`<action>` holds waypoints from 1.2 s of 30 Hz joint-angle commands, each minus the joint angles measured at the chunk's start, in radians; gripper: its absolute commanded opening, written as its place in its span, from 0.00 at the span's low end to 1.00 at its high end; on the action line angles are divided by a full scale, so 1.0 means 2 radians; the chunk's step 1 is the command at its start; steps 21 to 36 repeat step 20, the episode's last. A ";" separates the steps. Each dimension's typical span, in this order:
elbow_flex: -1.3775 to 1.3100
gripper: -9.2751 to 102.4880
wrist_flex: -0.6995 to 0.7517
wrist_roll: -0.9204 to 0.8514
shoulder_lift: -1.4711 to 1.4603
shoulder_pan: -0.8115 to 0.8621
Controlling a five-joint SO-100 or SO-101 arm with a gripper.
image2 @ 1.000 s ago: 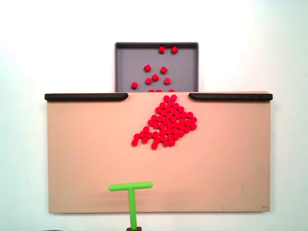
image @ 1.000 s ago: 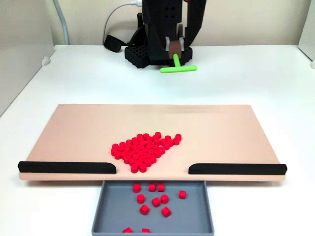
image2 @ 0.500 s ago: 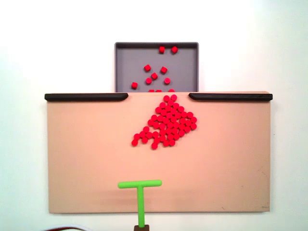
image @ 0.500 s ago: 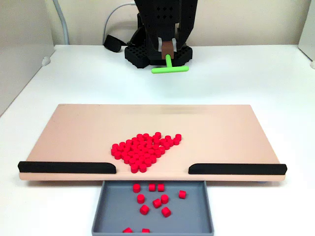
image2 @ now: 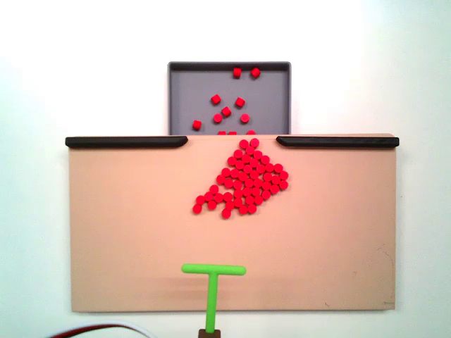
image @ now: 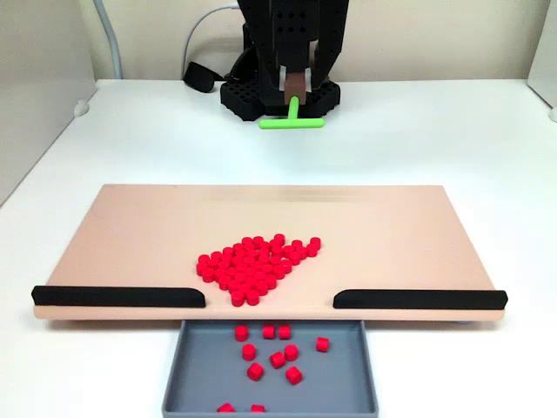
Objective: Push granules from left to the grey container
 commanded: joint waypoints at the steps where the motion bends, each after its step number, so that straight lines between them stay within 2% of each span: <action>1: -0.009 0.08 0.001 0.004 0.011 0.010; 36: -0.009 0.08 0.001 0.000 0.012 -0.008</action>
